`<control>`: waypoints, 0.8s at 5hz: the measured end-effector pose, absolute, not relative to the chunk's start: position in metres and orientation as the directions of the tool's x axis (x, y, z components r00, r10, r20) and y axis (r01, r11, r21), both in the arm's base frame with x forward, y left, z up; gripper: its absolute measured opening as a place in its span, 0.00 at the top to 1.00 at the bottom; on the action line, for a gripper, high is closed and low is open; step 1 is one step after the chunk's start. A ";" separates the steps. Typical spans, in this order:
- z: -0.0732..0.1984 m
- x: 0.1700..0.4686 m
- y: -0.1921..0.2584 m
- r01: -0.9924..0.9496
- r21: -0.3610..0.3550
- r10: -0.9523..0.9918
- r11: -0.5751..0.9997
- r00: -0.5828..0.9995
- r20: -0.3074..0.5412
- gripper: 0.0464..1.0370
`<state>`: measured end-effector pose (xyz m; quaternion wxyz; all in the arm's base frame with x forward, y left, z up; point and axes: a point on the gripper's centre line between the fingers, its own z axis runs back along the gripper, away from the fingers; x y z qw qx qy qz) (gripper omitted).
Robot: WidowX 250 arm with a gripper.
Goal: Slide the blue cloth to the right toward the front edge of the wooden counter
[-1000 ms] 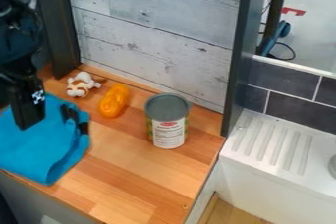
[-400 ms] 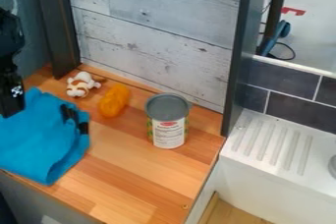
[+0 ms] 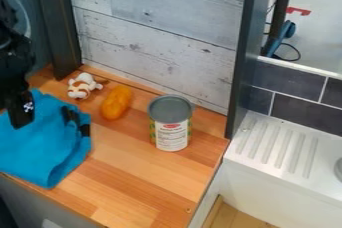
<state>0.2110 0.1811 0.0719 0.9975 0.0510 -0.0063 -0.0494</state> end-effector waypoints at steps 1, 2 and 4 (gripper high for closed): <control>0.051 0.219 0.191 0.107 0.126 -0.108 0.986 0.994 -0.001 0.04; 0.033 0.226 0.198 0.107 0.146 -0.106 0.983 0.994 -0.014 0.04; 0.009 0.235 0.186 0.109 0.169 -0.114 0.980 0.993 0.022 0.04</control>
